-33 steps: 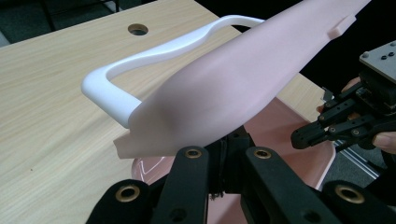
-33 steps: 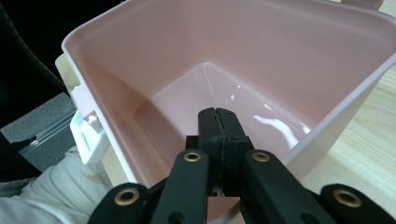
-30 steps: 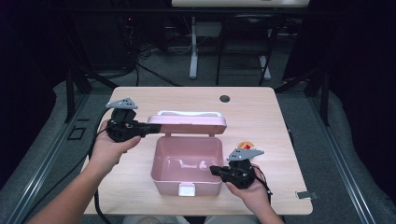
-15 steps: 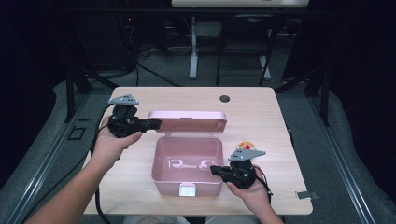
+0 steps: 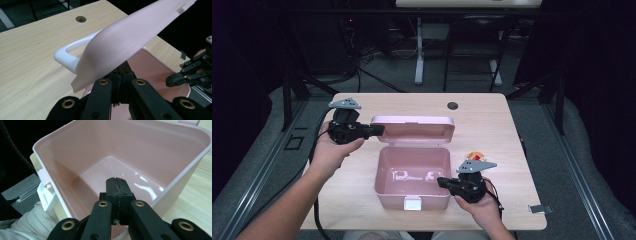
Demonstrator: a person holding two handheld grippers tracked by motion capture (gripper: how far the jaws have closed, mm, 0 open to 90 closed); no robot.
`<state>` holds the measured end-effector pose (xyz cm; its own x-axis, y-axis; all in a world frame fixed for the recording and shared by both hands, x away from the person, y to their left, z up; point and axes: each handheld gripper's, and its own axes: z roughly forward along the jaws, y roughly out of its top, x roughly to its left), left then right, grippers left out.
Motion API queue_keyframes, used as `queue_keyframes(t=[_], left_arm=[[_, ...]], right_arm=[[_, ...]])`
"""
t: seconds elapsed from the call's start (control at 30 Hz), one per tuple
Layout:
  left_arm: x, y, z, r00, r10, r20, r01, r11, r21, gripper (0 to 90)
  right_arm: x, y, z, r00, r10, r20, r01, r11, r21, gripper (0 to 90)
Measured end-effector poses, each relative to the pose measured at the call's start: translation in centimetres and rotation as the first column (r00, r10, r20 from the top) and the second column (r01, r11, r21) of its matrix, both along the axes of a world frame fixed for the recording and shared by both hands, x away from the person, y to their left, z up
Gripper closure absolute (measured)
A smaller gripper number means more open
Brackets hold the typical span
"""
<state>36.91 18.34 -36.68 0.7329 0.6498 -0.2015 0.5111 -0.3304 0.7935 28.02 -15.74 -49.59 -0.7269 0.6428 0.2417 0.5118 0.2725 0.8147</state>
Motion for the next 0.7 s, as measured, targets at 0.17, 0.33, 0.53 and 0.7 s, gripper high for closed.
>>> queue_keyframes(t=[0.17,0.33,0.53,0.7], left_arm=[[0.24,0.02,-0.03,1.0000,0.007,0.001,-0.007,1.0000,-0.002,89.6],[0.42,0.00,-0.08,0.9999,0.010,-0.003,-0.010,1.0000,0.000,89.5],[0.70,0.05,-0.19,0.9999,0.013,-0.009,-0.013,0.9999,0.006,89.3],[1.04,0.12,-0.29,0.9996,0.023,-0.013,-0.023,0.9997,0.000,89.3]], right_arm=[[0.01,-0.01,-0.01,1.0000,0.001,0.000,-0.001,1.0000,0.002,90.0],[-0.01,-0.07,-0.05,1.0000,0.001,0.004,-0.001,1.0000,0.004,90.0],[-0.02,-0.06,-0.07,1.0000,-0.001,0.005,0.001,1.0000,0.008,90.0],[-0.03,-0.04,-0.11,1.0000,-0.002,0.009,0.002,0.9999,0.012,90.0]])
